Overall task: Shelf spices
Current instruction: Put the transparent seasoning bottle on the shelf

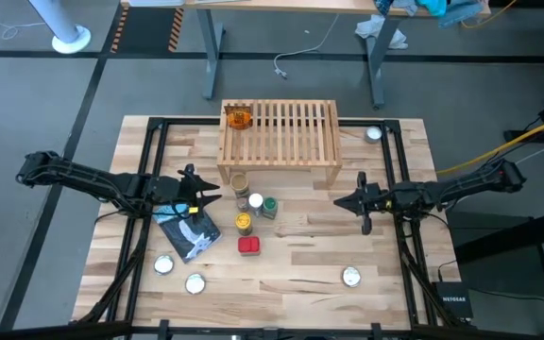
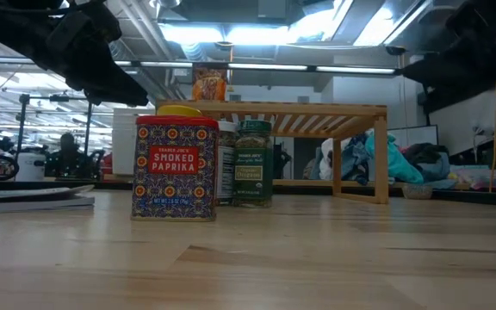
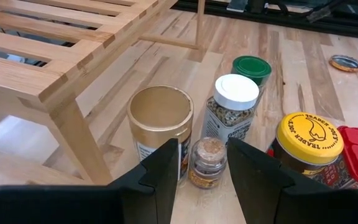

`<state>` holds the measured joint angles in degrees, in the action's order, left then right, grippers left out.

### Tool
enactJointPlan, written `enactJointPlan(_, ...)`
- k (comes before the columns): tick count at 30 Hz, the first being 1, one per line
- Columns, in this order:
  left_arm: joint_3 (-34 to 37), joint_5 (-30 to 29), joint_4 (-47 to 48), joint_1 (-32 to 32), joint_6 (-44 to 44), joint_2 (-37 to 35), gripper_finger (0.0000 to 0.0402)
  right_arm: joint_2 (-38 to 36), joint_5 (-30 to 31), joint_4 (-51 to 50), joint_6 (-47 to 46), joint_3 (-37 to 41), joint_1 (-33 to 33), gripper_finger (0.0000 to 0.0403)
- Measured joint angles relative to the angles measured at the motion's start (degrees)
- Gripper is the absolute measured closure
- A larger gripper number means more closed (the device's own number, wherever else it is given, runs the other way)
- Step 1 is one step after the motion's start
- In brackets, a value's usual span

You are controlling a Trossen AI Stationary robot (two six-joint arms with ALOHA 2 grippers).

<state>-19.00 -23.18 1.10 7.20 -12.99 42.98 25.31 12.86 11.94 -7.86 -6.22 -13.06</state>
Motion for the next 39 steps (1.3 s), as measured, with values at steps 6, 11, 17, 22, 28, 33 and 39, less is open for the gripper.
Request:
enactJointPlan(6, 0.0, 0.01, 2.01, 0.0, -1.29, 0.0, 0.027, -0.84, 0.56, -0.64, 0.0, 2.15, -0.02, 0.0395)
enactJointPlan(11, 0.66, 0.03, 5.84, 0.48, -4.67, 0.02, 0.027, -0.81, 2.21, -1.18, 0.0, 2.21, -0.02, 0.0395)
enactJointPlan(17, 6.77, 0.04, 0.37, 3.32, -10.72, 0.02, 0.027, -0.81, 2.08, -1.18, 0.0, 2.21, -0.04, 0.0395)
enactJointPlan(22, 11.36, 0.1, -8.14, 5.02, -13.82, 0.02, 0.027, -0.81, 1.86, -1.45, 0.0, 2.21, -0.04, 0.0395)
enactJointPlan(28, 15.29, 2.02, -14.12, 5.22, -14.08, 0.09, 0.027, -0.81, 1.62, -1.53, 0.02, 2.21, -0.04, 0.0395)
enactJointPlan(33, 16.06, 2.19, -14.39, 5.2, -12.7, 0.3, 0.027, -0.81, 1.62, -1.51, 0.02, 2.21, -0.04, 0.0395)
enactJointPlan(39, 16.06, 2.5, -17.52, 5.16, -9.12, 1.39, 0.0258, -0.81, 2.12, -1.46, 0.03, 2.21, -0.04, 0.0395)
